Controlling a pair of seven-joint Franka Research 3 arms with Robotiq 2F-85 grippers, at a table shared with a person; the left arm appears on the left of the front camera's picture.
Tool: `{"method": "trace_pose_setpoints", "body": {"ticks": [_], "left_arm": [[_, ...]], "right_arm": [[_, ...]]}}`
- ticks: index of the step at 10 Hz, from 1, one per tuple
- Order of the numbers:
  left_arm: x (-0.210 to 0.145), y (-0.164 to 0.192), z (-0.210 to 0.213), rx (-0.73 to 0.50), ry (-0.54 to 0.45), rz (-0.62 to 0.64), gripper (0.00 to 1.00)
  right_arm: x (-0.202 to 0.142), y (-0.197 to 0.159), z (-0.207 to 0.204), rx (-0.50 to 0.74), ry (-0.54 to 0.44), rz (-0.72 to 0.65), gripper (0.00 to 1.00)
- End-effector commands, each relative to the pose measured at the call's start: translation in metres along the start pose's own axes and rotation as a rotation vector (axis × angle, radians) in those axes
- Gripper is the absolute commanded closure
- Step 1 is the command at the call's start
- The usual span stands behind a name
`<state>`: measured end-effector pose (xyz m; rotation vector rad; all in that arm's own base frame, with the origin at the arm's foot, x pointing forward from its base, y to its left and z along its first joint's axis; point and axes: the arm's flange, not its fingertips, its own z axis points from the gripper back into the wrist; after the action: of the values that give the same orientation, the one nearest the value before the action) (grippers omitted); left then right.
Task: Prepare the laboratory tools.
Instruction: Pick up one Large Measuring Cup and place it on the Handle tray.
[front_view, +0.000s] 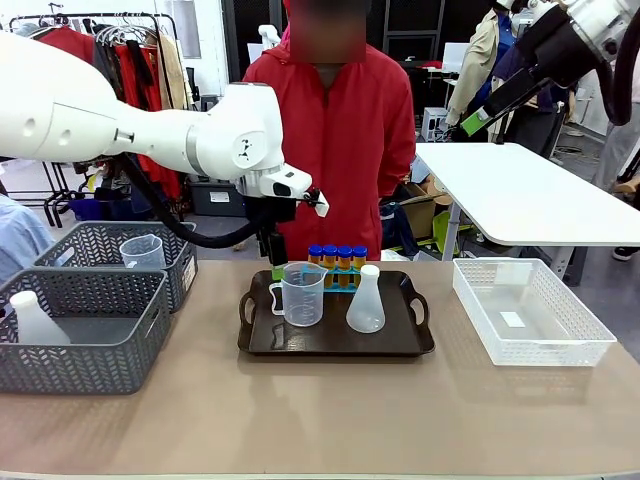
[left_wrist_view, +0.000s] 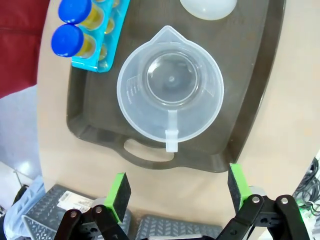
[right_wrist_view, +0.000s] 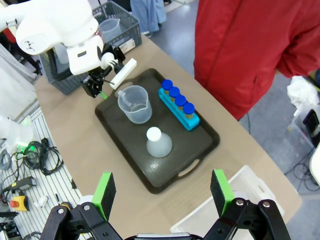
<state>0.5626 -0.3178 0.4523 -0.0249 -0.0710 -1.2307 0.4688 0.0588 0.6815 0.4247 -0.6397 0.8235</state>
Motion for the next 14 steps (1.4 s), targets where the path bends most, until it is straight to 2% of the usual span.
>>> {"method": "trace_pose_setpoints", "body": {"ticks": [1, 2, 3, 10, 14], "left_arm": [[-0.016, -0.009, 0.008, -0.008, -0.051, 0.017, 0.00], [-0.017, -0.011, 0.013, -0.021, -0.060, 0.026, 0.00], [-0.002, -0.002, 0.008, 0.002, -0.014, 0.007, 0.00], [-0.001, -0.003, 0.005, -0.012, -0.016, 0.012, 0.00], [-0.047, -0.007, 0.061, -0.050, -0.218, -0.038, 0.00]], "right_arm": [[0.000, 0.001, 0.001, 0.007, -0.009, -0.003, 0.00], [0.000, 0.001, 0.001, 0.007, -0.009, -0.003, 0.00], [0.000, 0.001, 0.001, 0.007, -0.009, -0.003, 0.00], [0.000, 0.001, 0.001, 0.007, -0.009, -0.003, 0.00], [0.000, 0.001, 0.001, 0.007, -0.009, -0.003, 0.00]]}}
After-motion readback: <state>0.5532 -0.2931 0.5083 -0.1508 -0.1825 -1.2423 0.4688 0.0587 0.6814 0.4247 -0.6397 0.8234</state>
